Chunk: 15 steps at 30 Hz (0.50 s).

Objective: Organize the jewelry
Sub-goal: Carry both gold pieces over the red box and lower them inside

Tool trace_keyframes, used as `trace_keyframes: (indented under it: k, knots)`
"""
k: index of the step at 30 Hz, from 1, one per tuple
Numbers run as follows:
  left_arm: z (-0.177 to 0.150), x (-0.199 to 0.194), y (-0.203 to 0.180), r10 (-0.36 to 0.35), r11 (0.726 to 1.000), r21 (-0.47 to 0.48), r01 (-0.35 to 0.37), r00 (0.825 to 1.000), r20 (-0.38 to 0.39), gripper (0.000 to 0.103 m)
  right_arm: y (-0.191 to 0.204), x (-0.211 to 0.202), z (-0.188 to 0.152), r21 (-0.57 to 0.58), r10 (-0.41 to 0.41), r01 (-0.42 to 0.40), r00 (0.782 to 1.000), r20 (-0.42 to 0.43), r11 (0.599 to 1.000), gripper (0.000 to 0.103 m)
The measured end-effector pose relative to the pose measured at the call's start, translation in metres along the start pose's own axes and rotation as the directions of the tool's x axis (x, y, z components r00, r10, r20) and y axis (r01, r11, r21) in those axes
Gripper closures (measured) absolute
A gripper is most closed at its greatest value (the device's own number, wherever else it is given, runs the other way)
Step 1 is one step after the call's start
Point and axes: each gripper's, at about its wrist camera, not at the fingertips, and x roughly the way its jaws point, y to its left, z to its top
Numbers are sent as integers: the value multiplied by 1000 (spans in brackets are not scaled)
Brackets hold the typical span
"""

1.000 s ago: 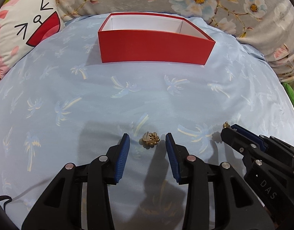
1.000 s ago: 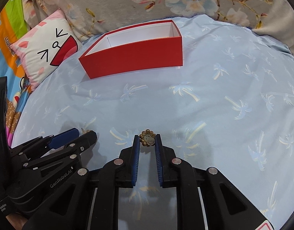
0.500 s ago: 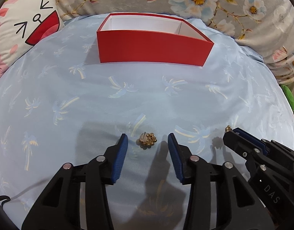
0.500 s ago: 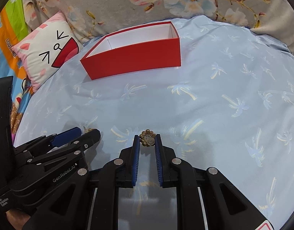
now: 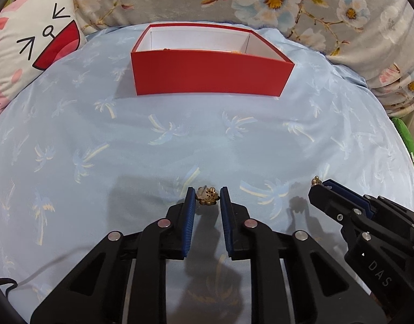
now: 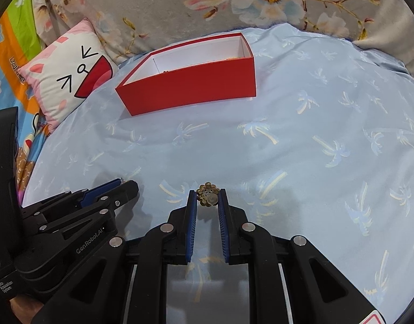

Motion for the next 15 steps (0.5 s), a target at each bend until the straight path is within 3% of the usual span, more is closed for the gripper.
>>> trace_keyframes:
  k: [15]
  knots:
    - [53, -21, -4, 12, 1000, 9, -13, 995, 101, 85, 11, -15, 47, -26, 9, -6, 995, 101, 1000, 88]
